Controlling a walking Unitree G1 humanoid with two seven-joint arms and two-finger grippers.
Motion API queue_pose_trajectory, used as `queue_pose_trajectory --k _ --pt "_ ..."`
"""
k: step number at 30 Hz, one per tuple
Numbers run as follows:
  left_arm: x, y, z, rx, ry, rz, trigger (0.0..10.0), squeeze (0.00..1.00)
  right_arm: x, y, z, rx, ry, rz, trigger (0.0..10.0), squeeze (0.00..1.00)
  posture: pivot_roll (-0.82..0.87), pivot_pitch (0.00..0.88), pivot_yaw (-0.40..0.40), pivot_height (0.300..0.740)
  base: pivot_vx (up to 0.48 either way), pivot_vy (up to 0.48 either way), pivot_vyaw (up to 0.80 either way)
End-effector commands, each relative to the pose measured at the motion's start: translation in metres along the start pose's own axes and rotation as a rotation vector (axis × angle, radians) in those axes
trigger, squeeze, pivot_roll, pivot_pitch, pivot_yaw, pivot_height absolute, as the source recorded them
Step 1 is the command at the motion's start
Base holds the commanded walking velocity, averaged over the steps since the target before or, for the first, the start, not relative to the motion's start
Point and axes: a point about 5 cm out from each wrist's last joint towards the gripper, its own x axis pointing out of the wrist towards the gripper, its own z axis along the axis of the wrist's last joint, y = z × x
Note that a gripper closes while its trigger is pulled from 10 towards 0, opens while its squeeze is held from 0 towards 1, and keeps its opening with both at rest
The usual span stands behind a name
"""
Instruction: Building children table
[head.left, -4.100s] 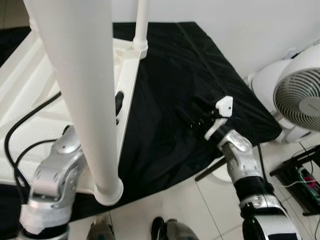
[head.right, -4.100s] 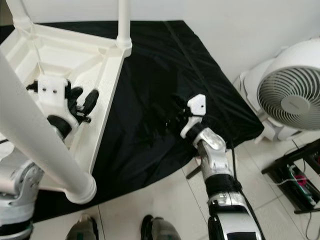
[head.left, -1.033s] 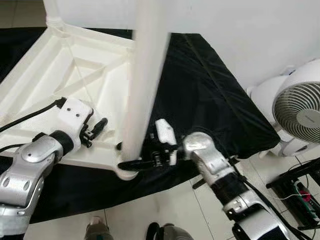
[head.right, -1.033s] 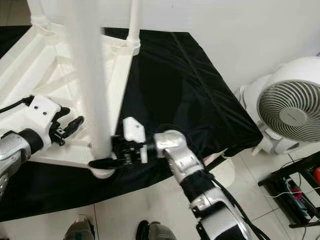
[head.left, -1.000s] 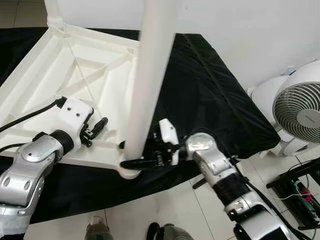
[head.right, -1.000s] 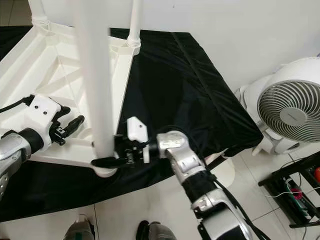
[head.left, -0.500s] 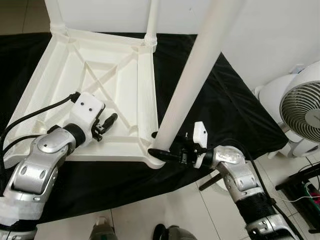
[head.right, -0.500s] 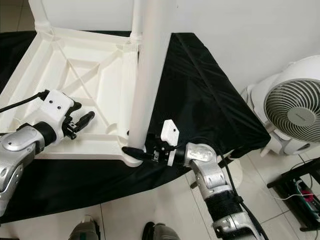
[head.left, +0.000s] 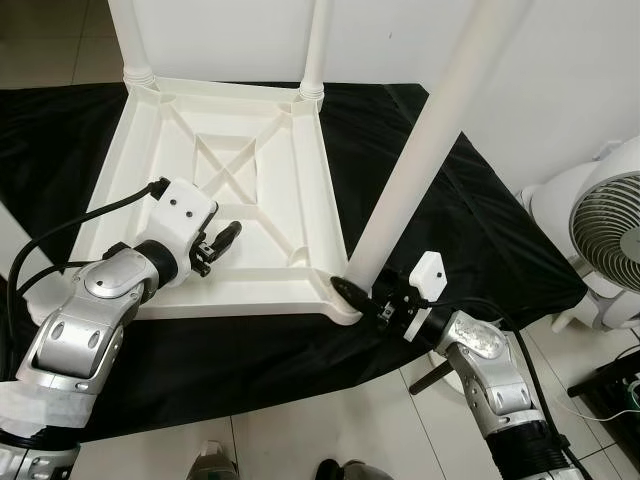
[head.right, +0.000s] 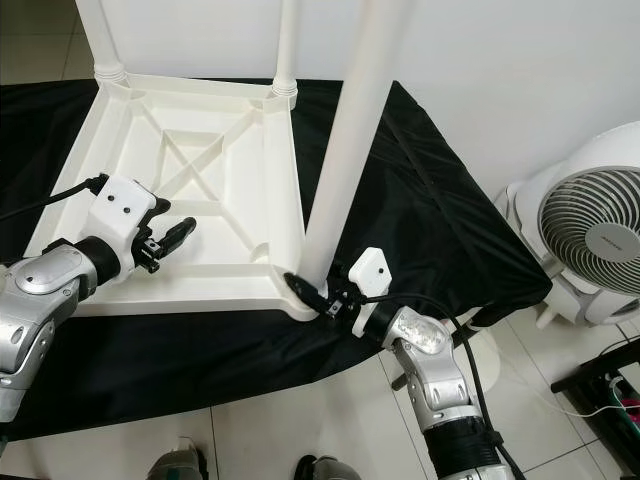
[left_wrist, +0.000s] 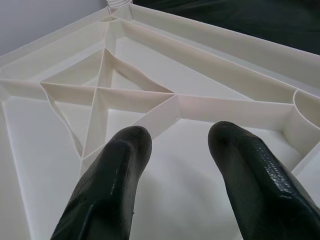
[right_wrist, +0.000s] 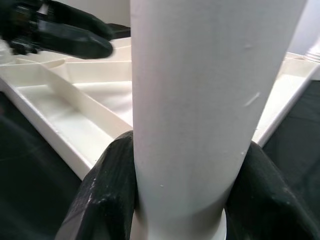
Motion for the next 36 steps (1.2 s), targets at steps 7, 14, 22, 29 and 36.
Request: queue_pose_trajectory --k 7,14,22,29,36 --pt "0.001 -0.006 0.001 0.016 -0.009 -0.093 10.0 0.0 -0.029 -0.001 -0.063 0.072 0.333 -0.349 0.0 0.0 0.1 0.132 -0.092 0.74 0.0 0.0 0.0" --pt "0.002 -0.007 0.001 0.017 -0.011 -0.092 10.0 0.0 -0.03 -0.003 -0.069 0.109 0.354 -0.541 0.0 0.0 0.11 0.127 -0.096 0.74 0.0 0.0 0.0" --pt "0.003 -0.007 0.001 0.015 -0.016 -0.091 10.0 0.0 -0.04 -0.007 -0.077 0.101 0.405 -0.736 0.0 0.0 0.1 0.121 -0.098 0.74 0.0 0.0 0.0" --pt "0.006 -0.012 0.001 0.0 -0.031 -0.107 10.0 0.0 -0.058 -0.022 -0.08 0.066 0.426 -1.003 0.0 0.0 0.1 0.123 -0.098 0.74 0.0 0.0 0.0" --pt "0.01 -0.028 0.0 -0.017 -0.05 -0.148 10.0 0.0 -0.037 -0.02 -0.064 0.147 0.255 -0.908 10.0 0.0 0.09 0.127 -0.095 0.74 0.0 0.0 0.0"
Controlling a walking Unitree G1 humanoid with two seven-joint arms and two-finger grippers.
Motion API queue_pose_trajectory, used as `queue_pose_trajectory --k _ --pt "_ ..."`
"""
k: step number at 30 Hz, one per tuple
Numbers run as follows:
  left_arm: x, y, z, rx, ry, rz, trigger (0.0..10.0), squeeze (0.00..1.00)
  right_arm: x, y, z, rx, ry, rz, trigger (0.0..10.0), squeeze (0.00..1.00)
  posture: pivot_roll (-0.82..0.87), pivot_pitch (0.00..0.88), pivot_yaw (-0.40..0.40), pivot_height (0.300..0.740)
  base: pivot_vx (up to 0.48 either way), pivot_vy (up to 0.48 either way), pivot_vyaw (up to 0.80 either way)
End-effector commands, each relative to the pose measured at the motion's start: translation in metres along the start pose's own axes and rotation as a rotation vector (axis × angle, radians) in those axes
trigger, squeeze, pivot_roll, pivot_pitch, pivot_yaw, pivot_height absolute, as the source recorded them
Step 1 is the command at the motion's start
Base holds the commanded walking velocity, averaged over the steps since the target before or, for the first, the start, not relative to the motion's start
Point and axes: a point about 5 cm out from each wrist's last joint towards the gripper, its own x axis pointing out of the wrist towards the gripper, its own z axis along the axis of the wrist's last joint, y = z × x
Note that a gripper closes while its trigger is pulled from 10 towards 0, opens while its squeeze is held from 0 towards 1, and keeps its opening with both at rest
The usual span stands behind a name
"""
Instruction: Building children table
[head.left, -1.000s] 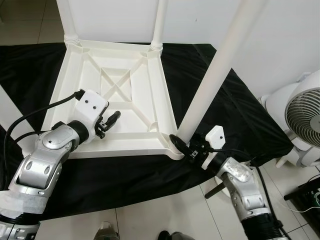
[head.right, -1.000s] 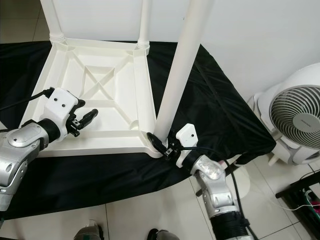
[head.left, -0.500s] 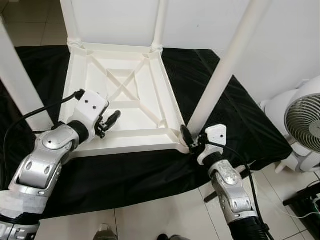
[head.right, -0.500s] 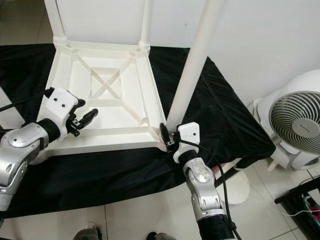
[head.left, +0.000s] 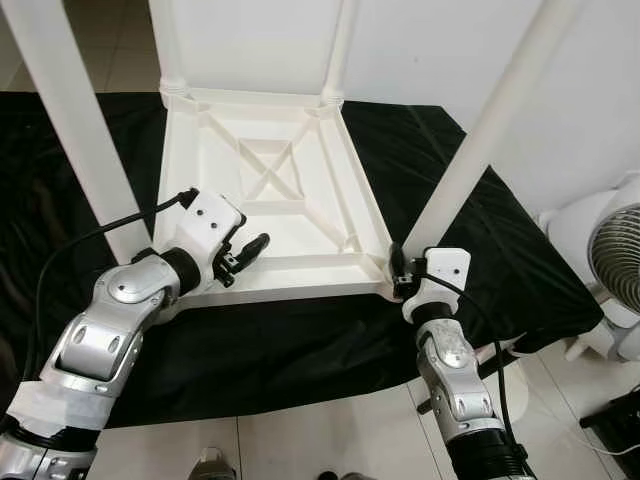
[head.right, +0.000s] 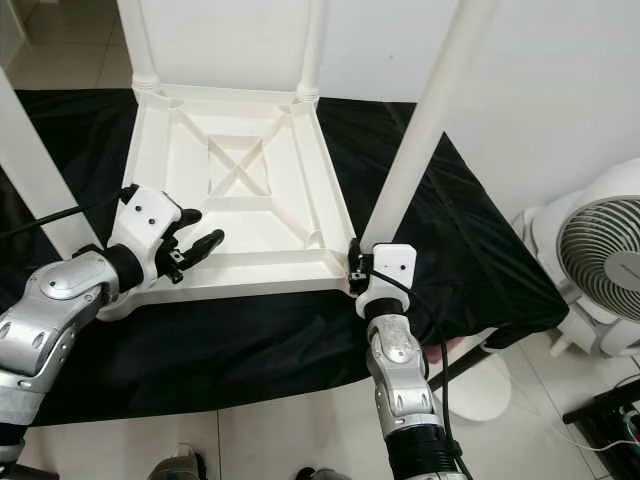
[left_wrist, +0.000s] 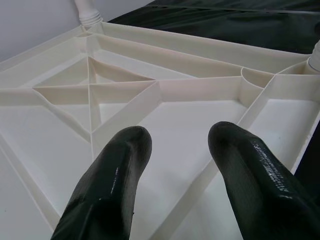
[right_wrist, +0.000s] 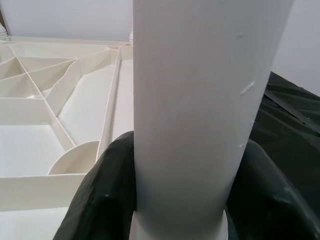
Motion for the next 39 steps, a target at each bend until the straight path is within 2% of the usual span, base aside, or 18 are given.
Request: queue_pose_trajectory --k 1,2,7,12,13,15,16,17,19,23,24,27,30,31,32,39 --pt "0.001 -0.004 -0.004 -0.013 0.006 0.0 10.0 0.0 -0.018 -0.024 -0.038 0.006 0.189 -0.069 10.0 0.56 0.09 0.127 -0.095 0.74 0.0 0.0 0.0" --pt "0.002 -0.005 -0.002 -0.018 -0.004 0.0 10.0 0.0 -0.016 -0.021 -0.033 0.03 0.161 -0.037 10.0 1.0 0.09 0.127 -0.096 0.74 0.0 0.0 0.0" --pt "0.005 -0.009 0.001 -0.033 -0.027 0.022 10.0 0.0 -0.01 -0.018 -0.015 0.056 0.047 0.045 10.0 1.0 0.09 0.128 -0.1 0.74 0.0 0.0 0.0" --pt "0.005 -0.014 0.001 -0.043 -0.03 0.02 10.0 0.0 -0.009 -0.018 -0.011 0.071 0.021 0.081 10.0 1.0 0.1 0.131 -0.101 0.74 0.0 0.0 0.0" --pt "0.005 -0.022 -0.001 -0.063 -0.025 0.001 10.0 0.0 -0.007 -0.02 -0.003 0.064 -0.012 0.146 10.0 0.0 0.1 0.136 -0.102 0.74 0.0 0.0 0.0" --pt "0.005 -0.022 -0.001 -0.063 -0.025 0.001 10.0 0.0 -0.007 -0.02 -0.003 0.064 -0.012 0.146 10.0 0.0 0.1 0.136 -0.102 0.74 0.0 0.0 0.0" --pt "0.005 -0.028 -0.002 -0.076 -0.02 -0.015 10.0 0.0 -0.005 -0.023 0.002 0.063 -0.021 0.198 10.0 0.0 0.1 0.135 -0.099 0.74 0.0 0.0 0.0" --pt "0.005 -0.028 -0.002 -0.076 -0.02 -0.015 10.0 0.0 -0.005 -0.023 0.002 0.063 -0.021 0.198 10.0 0.0 0.1 0.135 -0.099 0.74 0.0 0.0 0.0" --pt "0.005 -0.039 -0.002 -0.087 -0.024 -0.041 10.0 0.0 -0.001 -0.031 0.01 0.041 -0.031 0.286 10.0 0.0 0.1 0.13 -0.098 0.74 0.0 0.0 0.0" --pt "0.008 -0.053 0.0 -0.121 -0.039 -0.052 10.0 0.0 0.006 -0.044 0.022 0.018 -0.037 0.369 10.0 0.0 0.1 0.118 -0.101 0.74 0.0 0.0 0.0" --pt "0.008 -0.053 0.0 -0.121 -0.039 -0.052 10.0 0.0 0.006 -0.044 0.022 0.018 -0.037 0.369 10.0 0.0 0.1 0.118 -0.101 0.74 0.0 0.0 0.0" --pt "0.013 -0.064 0.004 -0.134 -0.064 -0.045 10.0 0.0 0.009 -0.045 0.033 -0.006 -0.044 0.483 10.0 0.0 0.1 0.108 -0.101 0.74 0.0 0.0 0.0" --pt "0.013 -0.065 0.005 -0.135 -0.073 -0.039 10.0 0.0 0.009 -0.045 0.035 -0.009 -0.046 0.504 10.0 0.0 0.1 0.108 -0.101 0.74 0.0 0.0 0.0" --pt "0.017 -0.067 0.011 -0.145 -0.088 -0.024 10.0 0.0 0.009 -0.042 0.038 -0.026 -0.039 0.593 10.0 0.0 0.09 0.104 -0.099 0.74 0.0 0.0 0.0" --pt "0.018 -0.067 0.012 -0.148 -0.089 -0.022 10.0 0.0 0.009 -0.042 0.038 -0.032 -0.035 0.62 10.0 0.0 0.09 0.104 -0.099 0.74 0.0 0.0 0.0" --pt "0.02 -0.071 0.016 -0.157 -0.087 -0.018 10.0 0.0 0.01 -0.041 0.037 -0.023 0.0 0.701 10.0 0.0 0.09 0.107 -0.101 0.74 0.0 0.0 0.0"
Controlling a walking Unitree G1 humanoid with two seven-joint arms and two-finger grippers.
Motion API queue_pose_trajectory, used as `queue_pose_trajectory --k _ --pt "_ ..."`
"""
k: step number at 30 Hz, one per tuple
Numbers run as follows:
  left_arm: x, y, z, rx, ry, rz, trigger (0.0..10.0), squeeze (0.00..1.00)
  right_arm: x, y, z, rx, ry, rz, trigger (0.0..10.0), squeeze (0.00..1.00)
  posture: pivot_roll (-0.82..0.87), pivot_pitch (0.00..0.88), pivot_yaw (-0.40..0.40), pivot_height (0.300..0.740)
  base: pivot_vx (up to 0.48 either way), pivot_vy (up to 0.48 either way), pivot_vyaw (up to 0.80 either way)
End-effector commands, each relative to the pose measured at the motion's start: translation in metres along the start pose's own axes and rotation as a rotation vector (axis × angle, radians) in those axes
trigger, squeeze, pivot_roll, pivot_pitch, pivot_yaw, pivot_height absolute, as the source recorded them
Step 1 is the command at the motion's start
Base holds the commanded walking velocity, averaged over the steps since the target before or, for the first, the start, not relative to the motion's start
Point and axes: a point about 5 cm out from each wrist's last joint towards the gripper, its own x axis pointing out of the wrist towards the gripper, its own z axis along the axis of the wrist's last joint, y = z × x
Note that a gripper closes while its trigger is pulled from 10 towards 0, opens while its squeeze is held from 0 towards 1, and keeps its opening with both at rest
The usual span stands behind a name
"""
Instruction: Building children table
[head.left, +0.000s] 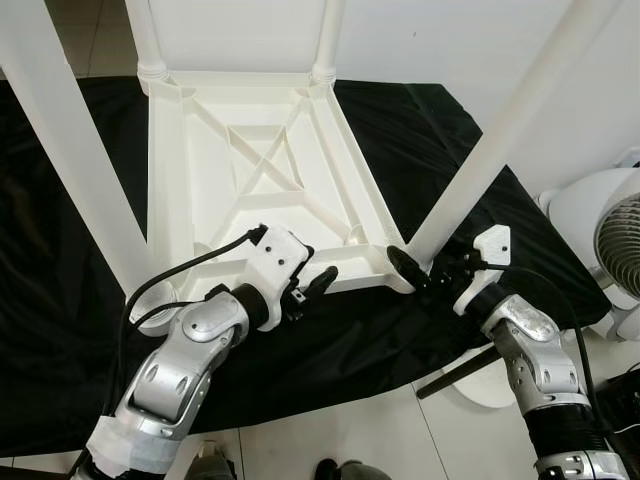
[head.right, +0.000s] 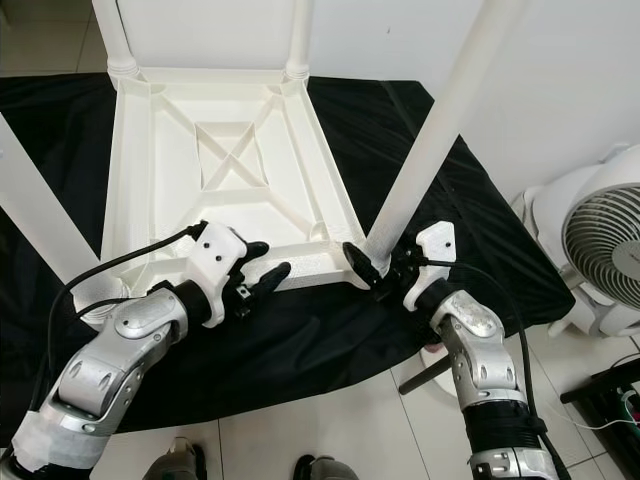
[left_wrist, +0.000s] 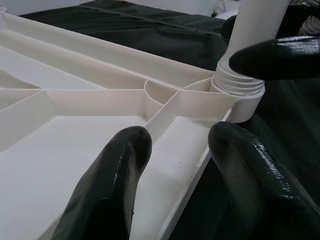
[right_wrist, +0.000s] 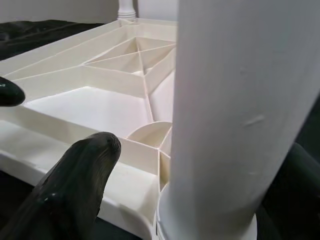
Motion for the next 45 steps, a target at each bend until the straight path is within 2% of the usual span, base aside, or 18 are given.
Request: queue_pose_trajectory --k 1,3,4,9,11,12,14,22,26,30,31,33,35,37,38,39,41,45 --pt "0.003 -0.002 0.003 0.008 0.002 0.096 10.0 0.0 -0.001 -0.002 -0.003 0.007 0.028 0.033 10.0 0.0 0.09 0.11 -0.102 0.74 0.0 0.0 0.0" --pt "0.005 -0.006 0.003 0.005 -0.003 0.086 10.0 0.0 0.0 -0.003 -0.003 0.013 0.035 0.042 10.0 0.0 0.09 0.113 -0.102 0.74 0.0 0.0 0.0" --pt "0.008 -0.013 0.003 -0.015 -0.009 0.076 10.0 0.0 0.002 -0.006 -0.002 -0.009 0.034 0.03 10.0 0.0 0.09 0.119 -0.101 0.74 0.0 0.0 0.0" --pt "0.01 -0.017 0.001 -0.017 0.001 0.067 10.0 0.0 0.003 -0.008 -0.003 -0.004 0.046 0.034 10.0 0.0 0.09 0.12 -0.099 0.74 0.0 0.0 0.0" --pt "0.012 -0.018 0.001 -0.01 0.008 0.072 10.0 0.0 0.002 -0.008 -0.005 -0.011 0.072 0.086 10.0 0.0 0.08 0.123 -0.092 0.74 0.0 0.0 0.0" --pt "0.012 -0.017 0.001 -0.01 0.009 0.074 10.0 0.0 0.001 -0.009 -0.005 -0.011 0.076 0.109 6.4 0.0 0.08 0.127 -0.09 0.74 0.0 0.0 0.0" --pt "0.012 -0.017 0.0 -0.038 0.028 0.07 10.0 0.0 0.002 -0.009 -0.005 0.005 0.08 0.139 0.0 0.0 0.07 0.135 -0.089 0.74 0.0 0.0 0.0" --pt "0.01 -0.019 0.002 -0.058 0.035 0.047 10.0 0.0 0.008 -0.007 -0.005 -0.013 0.095 0.182 0.0 0.0 0.08 0.155 -0.11 0.74 0.0 0.0 0.0" --pt "0.009 -0.019 -0.001 -0.01 0.072 0.079 10.0 0.0 0.018 -0.004 -0.005 0.003 0.087 0.132 0.0 0.0 0.09 0.182 -0.143 0.74 0.0 0.0 0.0" --pt "0.009 -0.018 -0.002 0.006 0.077 0.098 10.0 0.0 0.02 -0.004 -0.007 0.012 0.091 0.107 0.0 0.0 0.09 0.182 -0.143 0.74 0.0 0.0 0.0" --pt "0.012 -0.018 0.0 0.016 0.066 0.114 10.0 0.0 0.021 -0.005 -0.01 0.016 0.105 0.045 0.0 0.0 0.11 0.154 -0.133 0.74 0.0 0.0 0.0" --pt "0.014 -0.018 0.001 0.019 0.058 0.122 10.0 0.0 0.022 -0.006 -0.012 0.015 0.114 0.003 0.0 0.0 0.11 0.154 -0.133 0.74 0.0 0.0 0.0" --pt "0.014 -0.018 0.001 0.019 0.058 0.122 10.0 0.0 0.022 -0.006 -0.012 0.015 0.114 0.003 0.0 0.0 0.11 0.154 -0.133 0.74 0.0 0.0 0.0" --pt "0.016 -0.016 0.002 -0.006 0.018 0.148 10.0 0.0 0.018 -0.004 -0.023 0.014 0.126 -0.133 0.0 0.0 0.11 0.109 -0.108 0.74 0.0 0.0 0.0" --pt "0.015 -0.011 0.001 -0.013 0.012 0.171 10.0 0.0 0.017 -0.001 -0.028 0.024 0.126 -0.199 0.0 0.0 0.11 0.109 -0.108 0.74 0.0 0.0 0.0" --pt "0.015 -0.011 0.001 -0.013 0.012 0.171 10.0 0.0 0.017 -0.001 -0.028 0.024 0.126 -0.199 0.0 0.0 0.11 0.109 -0.108 0.74 0.0 0.0 0.0" --pt "0.013 0.0 0.003 0.006 -0.003 0.211 10.0 0.0 0.016 0.008 -0.035 0.045 0.123 -0.296 0.0 0.0 0.1 0.1 -0.094 0.74 0.0 0.0 0.0" --pt "0.013 0.007 0.005 0.041 -0.01 0.21 10.0 0.0 0.017 0.018 -0.037 0.065 0.112 -0.34 0.0 0.0 0.08 0.092 -0.08 0.74 0.0 0.0 0.0"
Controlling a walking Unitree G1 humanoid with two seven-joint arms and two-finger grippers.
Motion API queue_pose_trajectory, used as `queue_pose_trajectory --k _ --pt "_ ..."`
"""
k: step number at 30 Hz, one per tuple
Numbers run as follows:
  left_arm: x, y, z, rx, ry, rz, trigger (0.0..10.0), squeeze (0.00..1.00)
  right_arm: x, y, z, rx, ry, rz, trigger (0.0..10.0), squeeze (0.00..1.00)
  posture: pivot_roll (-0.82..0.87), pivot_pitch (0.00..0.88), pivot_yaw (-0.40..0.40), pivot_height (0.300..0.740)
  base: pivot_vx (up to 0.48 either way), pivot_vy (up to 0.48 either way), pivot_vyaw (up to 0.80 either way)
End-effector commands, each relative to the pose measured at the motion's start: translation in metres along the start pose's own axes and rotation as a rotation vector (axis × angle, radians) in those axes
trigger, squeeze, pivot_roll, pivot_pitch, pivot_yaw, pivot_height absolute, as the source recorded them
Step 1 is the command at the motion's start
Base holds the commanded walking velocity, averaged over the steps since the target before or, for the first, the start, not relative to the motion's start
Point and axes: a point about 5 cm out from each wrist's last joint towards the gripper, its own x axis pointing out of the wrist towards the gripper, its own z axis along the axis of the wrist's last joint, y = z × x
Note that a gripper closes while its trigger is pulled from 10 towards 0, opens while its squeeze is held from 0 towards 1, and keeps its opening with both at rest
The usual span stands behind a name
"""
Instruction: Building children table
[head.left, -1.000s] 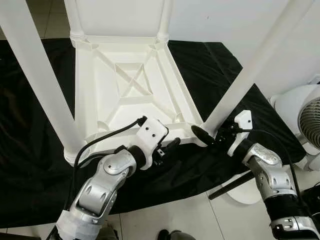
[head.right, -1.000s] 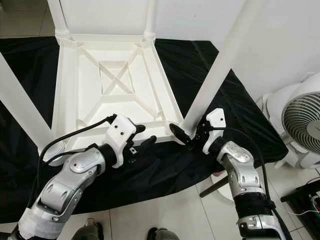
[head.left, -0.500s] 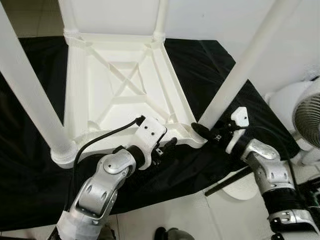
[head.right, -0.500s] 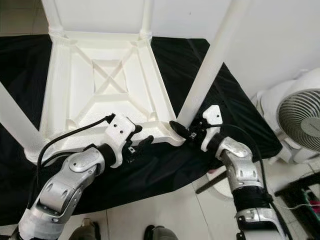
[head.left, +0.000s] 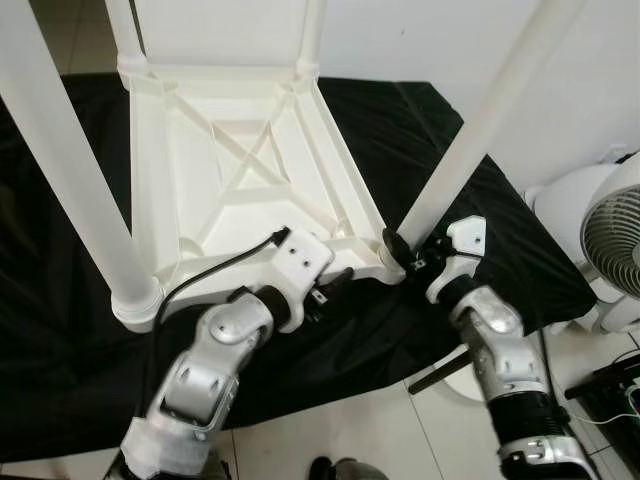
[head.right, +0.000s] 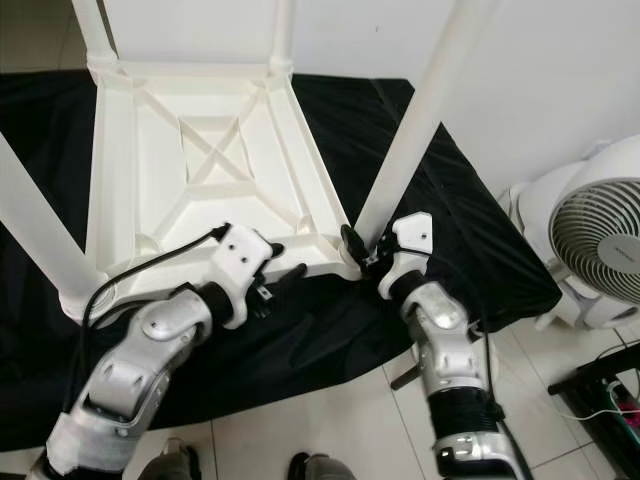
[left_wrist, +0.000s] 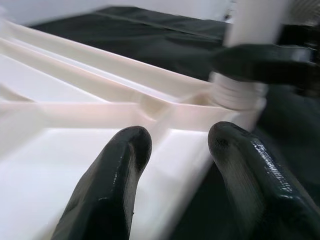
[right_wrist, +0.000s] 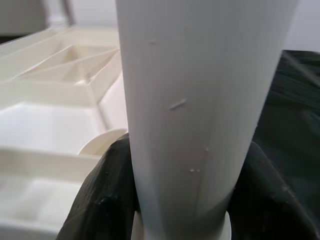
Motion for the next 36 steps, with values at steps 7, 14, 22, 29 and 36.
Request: queue_pose_trajectory --k 7,14,22,29,36 --pt "0.01 0.006 0.002 0.008 -0.036 0.077 10.0 0.0 -0.011 0.012 -0.024 0.014 0.122 -0.232 0.0 0.0 0.04 0.085 -0.063 0.74 0.0 0.0 0.0" --pt "0.017 0.007 0.002 -0.006 -0.066 0.088 10.0 0.0 -0.006 0.037 -0.026 0.051 0.131 -0.35 0.0 0.0 0.01 0.076 -0.055 0.74 0.0 0.0 0.0" --pt "0.022 0.013 0.001 0.005 -0.077 0.126 10.0 0.0 0.004 0.041 -0.016 0.065 0.077 -0.259 10.0 0.85 0.03 0.051 -0.067 0.74 0.0 0.0 0.0" --pt "0.021 0.016 0.0 0.001 -0.079 0.133 10.0 0.0 0.001 0.019 -0.009 0.092 0.02 -0.144 10.0 1.0 0.05 0.032 -0.074 0.74 0.0 0.0 0.0" --pt "0.021 0.016 0.001 0.012 -0.089 0.12 10.0 0.0 0.001 0.002 -0.002 0.075 0.008 0.034 10.0 0.0 0.06 0.026 -0.075 0.74 0.0 0.0 0.0"
